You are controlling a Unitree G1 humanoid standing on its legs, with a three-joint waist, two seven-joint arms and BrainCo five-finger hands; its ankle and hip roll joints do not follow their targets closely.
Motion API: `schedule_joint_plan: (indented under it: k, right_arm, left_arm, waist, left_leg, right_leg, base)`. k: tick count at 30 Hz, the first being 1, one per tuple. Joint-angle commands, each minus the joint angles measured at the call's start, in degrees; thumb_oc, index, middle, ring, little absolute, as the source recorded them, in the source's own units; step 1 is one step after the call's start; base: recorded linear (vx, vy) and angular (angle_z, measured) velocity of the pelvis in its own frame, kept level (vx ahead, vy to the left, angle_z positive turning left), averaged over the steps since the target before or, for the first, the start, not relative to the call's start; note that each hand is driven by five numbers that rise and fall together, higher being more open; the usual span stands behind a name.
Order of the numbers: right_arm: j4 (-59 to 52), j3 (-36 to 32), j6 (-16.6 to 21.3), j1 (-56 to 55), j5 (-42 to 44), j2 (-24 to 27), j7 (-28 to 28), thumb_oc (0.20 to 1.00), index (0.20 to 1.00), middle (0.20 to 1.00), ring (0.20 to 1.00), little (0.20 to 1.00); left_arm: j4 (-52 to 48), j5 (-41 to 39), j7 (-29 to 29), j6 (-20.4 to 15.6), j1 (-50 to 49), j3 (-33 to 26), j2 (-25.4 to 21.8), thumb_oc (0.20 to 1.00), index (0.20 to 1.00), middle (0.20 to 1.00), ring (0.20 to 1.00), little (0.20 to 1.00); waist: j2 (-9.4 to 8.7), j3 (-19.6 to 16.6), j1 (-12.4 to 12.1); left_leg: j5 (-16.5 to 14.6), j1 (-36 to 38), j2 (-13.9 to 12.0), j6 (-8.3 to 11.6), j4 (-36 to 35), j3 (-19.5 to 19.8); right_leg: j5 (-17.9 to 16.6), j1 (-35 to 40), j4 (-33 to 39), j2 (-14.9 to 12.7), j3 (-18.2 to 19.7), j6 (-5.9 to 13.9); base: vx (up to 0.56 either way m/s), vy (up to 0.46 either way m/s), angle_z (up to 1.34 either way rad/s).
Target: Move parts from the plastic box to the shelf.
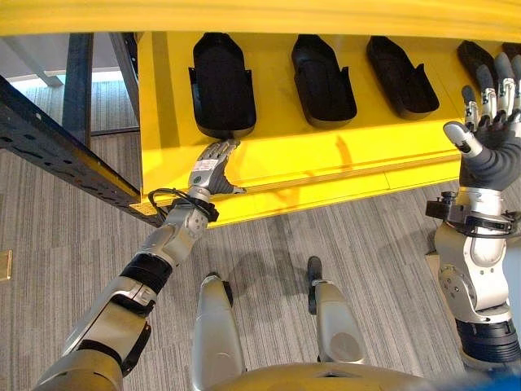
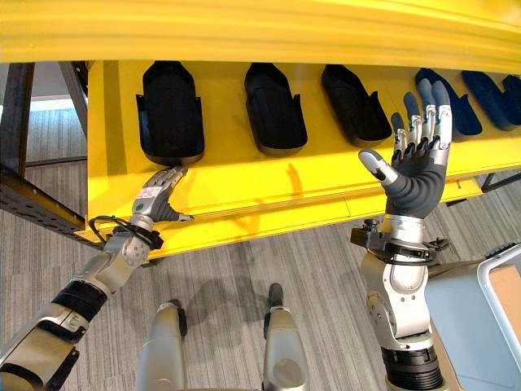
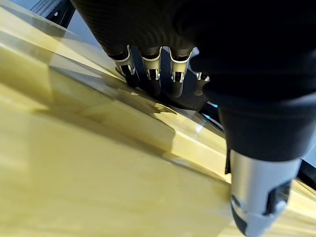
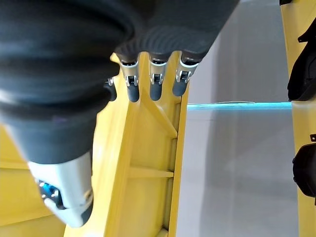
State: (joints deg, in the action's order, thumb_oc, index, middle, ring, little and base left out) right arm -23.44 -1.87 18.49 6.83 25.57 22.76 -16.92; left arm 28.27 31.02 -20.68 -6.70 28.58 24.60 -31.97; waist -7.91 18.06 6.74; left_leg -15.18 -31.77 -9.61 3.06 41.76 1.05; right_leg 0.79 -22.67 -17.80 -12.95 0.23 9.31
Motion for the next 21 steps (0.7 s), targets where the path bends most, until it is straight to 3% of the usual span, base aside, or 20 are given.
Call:
schedule_joint_plan:
  k: [1,6,9,10,13,14,15,18,21]
  right_arm:
    - [-4.1,-3.2,3.6,1.7,-1.4,1.9,-0.5,1.000,1.000,1.000,1.000,1.000]
    - [-4.2,-3.4,3.6,1.0,-1.1,0.8,-0.1,1.000,1.000,1.000,1.000,1.000]
    - [-4.0,-4.8,3.7,-0.2,-0.9,0.0,0.7,1.000,1.000,1.000,1.000,1.000]
    - [-4.0,-4.6,3.7,-0.3,-0.8,-0.1,0.7,1.000,1.000,1.000,1.000,1.000]
    - [-4.1,-5.3,3.5,-1.7,-0.2,-0.5,1.9,1.000,1.000,1.000,1.000,1.000]
    - [-3.5,-5.2,3.4,-2.9,0.8,-0.5,3.1,1.000,1.000,1.000,1.000,1.000]
    - [-3.5,-5.1,3.4,-2.9,0.9,-0.5,3.2,1.000,1.000,1.000,1.000,1.000]
    - [-2.3,-4.3,3.1,-5.2,1.1,0.6,4.8,1.000,1.000,1.000,1.000,1.000]
    - [-0.6,-4.4,2.4,-9.0,-0.5,1.4,6.5,1.000,1.000,1.000,1.000,1.000]
  left_arm:
    - [2.3,-1.3,1.1,-0.4,4.6,3.5,3.9,1.000,1.000,1.000,1.000,1.000]
    - [-4.9,-7.7,3.1,-3.3,-2.0,-0.5,2.8,1.000,1.000,1.000,1.000,1.000]
    - [-20.3,-19.3,9.7,-7.8,-16.3,-7.3,-1.5,1.000,1.000,1.000,1.000,1.000]
    - [-20.8,-19.4,10.0,-7.6,-16.8,-7.6,-1.8,1.000,1.000,1.000,1.000,1.000]
    - [-30.8,-35.0,16.0,-10.3,-28.1,-12.2,-4.1,1.000,1.000,1.000,1.000,1.000]
    - [-33.2,-48.8,21.1,-10.9,-34.3,-13.4,-4.5,1.000,1.000,1.000,1.000,1.000]
    - [-33.4,-49.0,21.3,-10.9,-34.5,-13.7,-4.6,1.000,1.000,1.000,1.000,1.000]
    - [-36.7,-64.9,26.4,-10.5,-40.1,-15.1,-3.0,1.000,1.000,1.000,1.000,1.000]
    - [-36.5,-77.9,30.0,-9.5,-43.5,-17.8,2.1,1.000,1.000,1.000,1.000,1.000]
  waist:
    - [2.00,1.2,1.6]
    - [2.20,1.2,0.9]
    - [2.84,1.0,-0.7]
    - [2.74,0.8,-0.5]
    - [3.17,0.1,-1.4]
    - [3.34,-0.3,-2.0]
    - [3.27,-0.4,-1.8]
    - [3.20,-1.3,-2.3]
    - [3.15,-2.3,-2.8]
  left_leg:
    - [5.2,2.9,-0.4,0.13,-9.0,-0.3]
    - [5.8,2.8,-0.2,-0.03,-9.7,-0.3]
    - [5.6,3.4,0.0,-0.18,-10.3,0.0]
    - [6.1,3.3,0.0,-0.23,-10.6,0.0]
    - [6.4,4.6,0.1,-0.36,-11.8,0.3]
    - [6.2,6.1,0.0,-0.32,-12.3,0.5]
    - [6.7,6.0,0.1,-0.36,-12.6,0.5]
    - [7.6,9.4,0.2,-0.17,-15.6,1.0]
    - [8.7,12.9,0.2,-0.20,-19.0,1.5]
  right_leg:
    - [6.8,-2.2,-11.8,1.0,-0.5,-3.20]
    - [6.3,-2.1,-11.4,1.0,-0.7,-3.34]
    - [6.6,-0.9,-10.9,1.0,-1.0,-3.31]
    - [6.1,-1.0,-10.6,1.0,-1.0,-3.35]
    - [6.0,0.6,-9.5,0.8,-1.6,-3.11]
    - [6.1,2.4,-8.8,0.7,-1.9,-2.82]
    - [5.7,2.4,-8.5,0.7,-2.0,-2.85]
    - [5.4,6.2,-5.9,0.5,-3.1,-2.37]
    - [5.0,9.7,-3.3,0.4,-4.5,-2.09]
  base:
    - [0.00,0.000,0.00]
    - [0.00,-0.002,-0.01]
    - [0.01,-0.013,-0.02]
    - [0.02,-0.018,-0.04]
    - [0.03,-0.016,-0.01]
    - [0.00,0.000,0.00]
    - [0.06,-0.029,0.02]
    - [0.08,-0.030,0.15]
    - [0.08,-0.044,0.26]
